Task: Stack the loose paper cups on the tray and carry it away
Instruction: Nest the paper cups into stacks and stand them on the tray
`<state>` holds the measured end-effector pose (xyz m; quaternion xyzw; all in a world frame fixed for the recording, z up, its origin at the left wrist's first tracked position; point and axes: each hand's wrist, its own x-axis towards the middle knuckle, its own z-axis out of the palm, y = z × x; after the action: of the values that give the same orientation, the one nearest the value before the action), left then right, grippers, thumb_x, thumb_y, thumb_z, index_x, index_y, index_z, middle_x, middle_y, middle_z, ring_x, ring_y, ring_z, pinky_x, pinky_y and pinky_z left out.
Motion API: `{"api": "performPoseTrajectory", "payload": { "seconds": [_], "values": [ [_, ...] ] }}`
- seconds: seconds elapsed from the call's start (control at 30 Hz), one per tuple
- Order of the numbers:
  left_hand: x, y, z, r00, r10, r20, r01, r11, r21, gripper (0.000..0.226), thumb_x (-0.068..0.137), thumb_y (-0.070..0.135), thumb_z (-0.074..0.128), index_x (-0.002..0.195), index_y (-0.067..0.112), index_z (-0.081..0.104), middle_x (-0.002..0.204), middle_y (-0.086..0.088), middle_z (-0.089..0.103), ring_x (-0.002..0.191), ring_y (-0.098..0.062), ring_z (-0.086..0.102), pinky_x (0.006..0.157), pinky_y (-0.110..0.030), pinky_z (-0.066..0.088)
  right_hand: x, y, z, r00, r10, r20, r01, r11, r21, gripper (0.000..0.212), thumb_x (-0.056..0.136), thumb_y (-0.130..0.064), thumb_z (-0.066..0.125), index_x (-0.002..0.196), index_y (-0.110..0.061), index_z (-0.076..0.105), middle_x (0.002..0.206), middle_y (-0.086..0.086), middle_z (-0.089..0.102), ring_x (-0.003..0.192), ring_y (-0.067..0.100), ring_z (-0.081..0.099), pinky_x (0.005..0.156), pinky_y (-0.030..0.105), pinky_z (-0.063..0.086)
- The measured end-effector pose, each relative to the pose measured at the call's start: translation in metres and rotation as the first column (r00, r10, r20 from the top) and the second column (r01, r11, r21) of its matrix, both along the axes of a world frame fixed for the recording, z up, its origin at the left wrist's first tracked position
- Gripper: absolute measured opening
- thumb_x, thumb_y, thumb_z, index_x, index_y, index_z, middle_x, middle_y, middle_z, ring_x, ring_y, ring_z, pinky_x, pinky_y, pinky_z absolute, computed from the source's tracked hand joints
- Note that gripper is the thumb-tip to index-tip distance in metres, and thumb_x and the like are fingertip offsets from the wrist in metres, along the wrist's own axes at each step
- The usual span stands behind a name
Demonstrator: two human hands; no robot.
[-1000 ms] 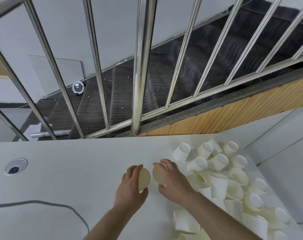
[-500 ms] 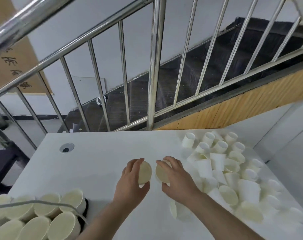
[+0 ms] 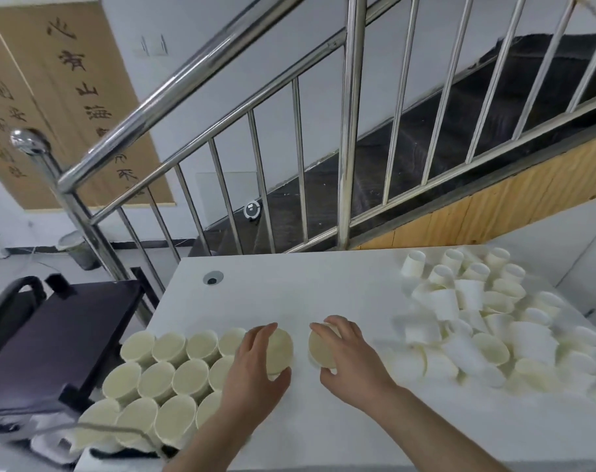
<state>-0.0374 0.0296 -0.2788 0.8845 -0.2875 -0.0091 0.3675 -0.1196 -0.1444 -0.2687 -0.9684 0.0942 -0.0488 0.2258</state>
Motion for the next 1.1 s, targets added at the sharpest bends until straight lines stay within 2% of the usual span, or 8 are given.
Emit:
{"api": "performPoseTrajectory", "payload": {
  "seconds": [0.2, 0.43, 0.53, 0.63, 0.7, 0.8, 0.93, 1.1],
  "values": [
    [0.015, 0.064, 0.004, 0.998, 0.053, 0.012, -0.053, 0.998, -0.014, 0.071, 0.074, 0.018, 0.073, 0.137, 0.024, 0.041, 0.127, 0.014, 0.039, 0.114, -0.01, 0.048, 0.082, -0.019, 0.038, 0.014, 0.056, 0.008, 1.0, 0.03, -0.008, -0.03, 0.999, -0.019, 0.07, 0.084, -0.017, 0.055, 0.147, -0.032, 0.029, 0.146, -0.009, 0.021, 0.136, 0.015, 0.022, 0.088, 0.03, 0.05],
    [0.054, 0.154, -0.003, 0.998, 0.069, -0.013, -0.069, 0.998, 0.013, 0.071, 0.077, 0.023, 0.072, 0.139, 0.025, 0.037, 0.133, 0.008, 0.039, 0.11, -0.014, 0.051, 0.08, -0.022, 0.044, 0.052, 0.14, 0.004, 0.999, 0.015, -0.034, -0.015, 1.0, -0.002, 0.071, 0.083, -0.013, 0.053, 0.147, -0.032, 0.029, 0.145, -0.01, 0.022, 0.135, 0.013, 0.021, 0.088, 0.03, 0.049],
    [0.076, 0.199, -0.006, 0.998, 0.067, -0.017, -0.067, 0.997, 0.036, 0.071, 0.078, 0.025, 0.072, 0.14, 0.025, 0.037, 0.134, 0.01, 0.039, 0.114, -0.012, 0.049, 0.079, -0.02, 0.04, 0.072, 0.187, -0.004, 0.998, 0.006, -0.056, -0.004, 1.0, 0.027, 0.071, 0.083, -0.013, 0.052, 0.147, -0.033, 0.029, 0.147, -0.009, 0.021, 0.137, 0.013, 0.021, 0.09, 0.029, 0.048],
    [0.095, 0.239, -0.013, 0.999, 0.046, -0.025, -0.044, 0.997, 0.064, 0.072, 0.078, 0.028, 0.072, 0.14, 0.027, 0.036, 0.137, 0.013, 0.038, 0.122, -0.011, 0.044, 0.088, -0.023, 0.042, 0.089, 0.228, -0.017, 0.997, -0.011, -0.078, 0.016, 0.998, 0.057, 0.072, 0.082, -0.015, 0.052, 0.147, -0.035, 0.028, 0.148, -0.011, 0.019, 0.138, 0.013, 0.02, 0.092, 0.033, 0.048],
    [0.111, 0.266, -0.019, 0.999, 0.039, -0.038, -0.036, 0.996, 0.078, 0.073, 0.078, 0.029, 0.072, 0.141, 0.028, 0.036, 0.138, 0.014, 0.038, 0.122, -0.012, 0.045, 0.088, -0.022, 0.041, 0.104, 0.257, -0.023, 0.996, -0.015, -0.09, 0.023, 0.996, 0.081, 0.072, 0.083, -0.016, 0.051, 0.147, -0.039, 0.026, 0.149, -0.013, 0.017, 0.139, 0.012, 0.02, 0.093, 0.034, 0.047],
    [0.122, 0.285, -0.026, 0.998, 0.029, -0.049, -0.024, 0.994, 0.111, 0.073, 0.077, 0.03, 0.072, 0.141, 0.029, 0.036, 0.138, 0.014, 0.037, 0.124, -0.011, 0.043, 0.088, -0.023, 0.042, 0.114, 0.282, -0.03, 0.994, -0.026, -0.11, 0.036, 0.995, 0.088, 0.073, 0.083, -0.016, 0.052, 0.148, -0.037, 0.027, 0.149, -0.012, 0.018, 0.138, 0.012, 0.021, 0.092, 0.031, 0.047],
    [0.134, 0.301, -0.034, 0.998, -0.008, -0.058, 0.015, 0.993, 0.121, 0.072, 0.076, 0.03, 0.071, 0.14, 0.027, 0.038, 0.137, 0.013, 0.039, 0.123, -0.012, 0.043, 0.091, -0.028, 0.045, 0.126, 0.305, -0.037, 0.99, -0.027, -0.139, 0.037, 0.997, 0.066, 0.071, 0.083, -0.018, 0.055, 0.147, -0.035, 0.029, 0.149, -0.01, 0.019, 0.135, 0.015, 0.027, 0.092, 0.036, 0.048],
    [0.144, 0.311, -0.046, 0.997, -0.033, -0.073, 0.043, 0.99, 0.135, 0.074, 0.076, 0.03, 0.071, 0.142, 0.026, 0.036, 0.138, 0.012, 0.038, 0.125, -0.012, 0.04, 0.095, -0.028, 0.044, 0.135, 0.318, -0.044, 0.986, -0.03, -0.167, 0.036, 0.999, 0.033, 0.068, 0.083, -0.021, 0.055, 0.143, -0.038, 0.03, 0.149, -0.009, 0.02, 0.133, 0.017, 0.032, 0.089, 0.04, 0.05]
  ]
}}
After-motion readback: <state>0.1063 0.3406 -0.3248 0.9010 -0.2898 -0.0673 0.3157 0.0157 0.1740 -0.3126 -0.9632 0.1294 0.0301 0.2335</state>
